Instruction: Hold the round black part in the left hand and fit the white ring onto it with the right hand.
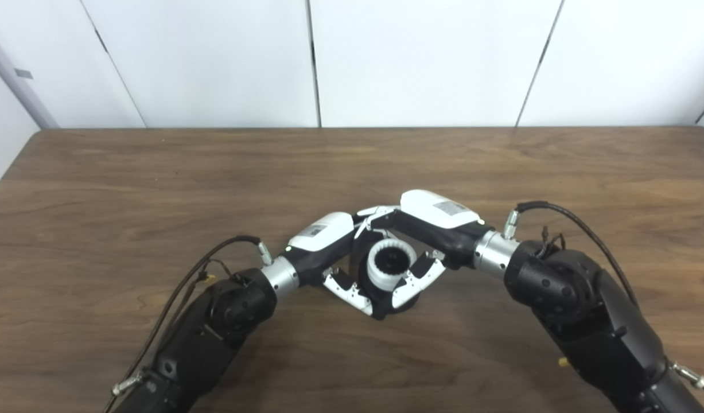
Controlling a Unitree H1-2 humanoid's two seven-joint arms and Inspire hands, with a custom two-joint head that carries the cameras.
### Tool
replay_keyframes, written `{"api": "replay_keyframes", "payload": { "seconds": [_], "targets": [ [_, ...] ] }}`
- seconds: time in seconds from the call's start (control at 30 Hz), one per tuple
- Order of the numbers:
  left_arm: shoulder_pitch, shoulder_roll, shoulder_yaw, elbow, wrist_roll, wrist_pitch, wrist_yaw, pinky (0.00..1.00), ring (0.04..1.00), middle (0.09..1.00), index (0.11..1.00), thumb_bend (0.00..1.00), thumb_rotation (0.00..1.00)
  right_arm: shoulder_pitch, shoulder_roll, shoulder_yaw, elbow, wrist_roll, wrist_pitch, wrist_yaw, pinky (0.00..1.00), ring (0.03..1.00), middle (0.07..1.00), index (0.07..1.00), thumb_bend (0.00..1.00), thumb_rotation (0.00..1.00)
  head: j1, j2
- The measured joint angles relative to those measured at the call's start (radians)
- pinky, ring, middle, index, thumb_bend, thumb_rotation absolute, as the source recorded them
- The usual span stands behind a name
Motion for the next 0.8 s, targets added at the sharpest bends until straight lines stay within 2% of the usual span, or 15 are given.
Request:
{"api": "replay_keyframes", "payload": {
  "seconds": [0.5,0.63,0.8],
  "targets": [
    [-0.007,0.000,0.000,0.001,0.017,-0.002,0.002,0.91,1.000,0.994,0.486,0.52,0.08,-0.004,-0.001,-0.006,-0.016,0.007,0.029,0.009,0.74,0.847,0.902,0.933,0.95,0.34,-0.003,-0.003],
    [-0.007,-0.001,0.001,0.002,0.018,-0.004,0.002,0.89,1.000,0.992,0.485,0.52,0.08,-0.012,-0.008,-0.013,-0.033,0.016,0.057,0.040,0.78,0.872,0.922,0.930,0.96,0.34,-0.006,-0.006],
    [-0.008,-0.001,0.004,0.004,0.018,-0.006,0.006,0.92,1.000,0.993,0.486,0.52,0.08,-0.017,-0.035,-0.041,-0.037,0.042,0.087,0.075,0.74,0.859,0.918,0.914,0.95,0.32,-0.008,-0.006]
  ]
}}
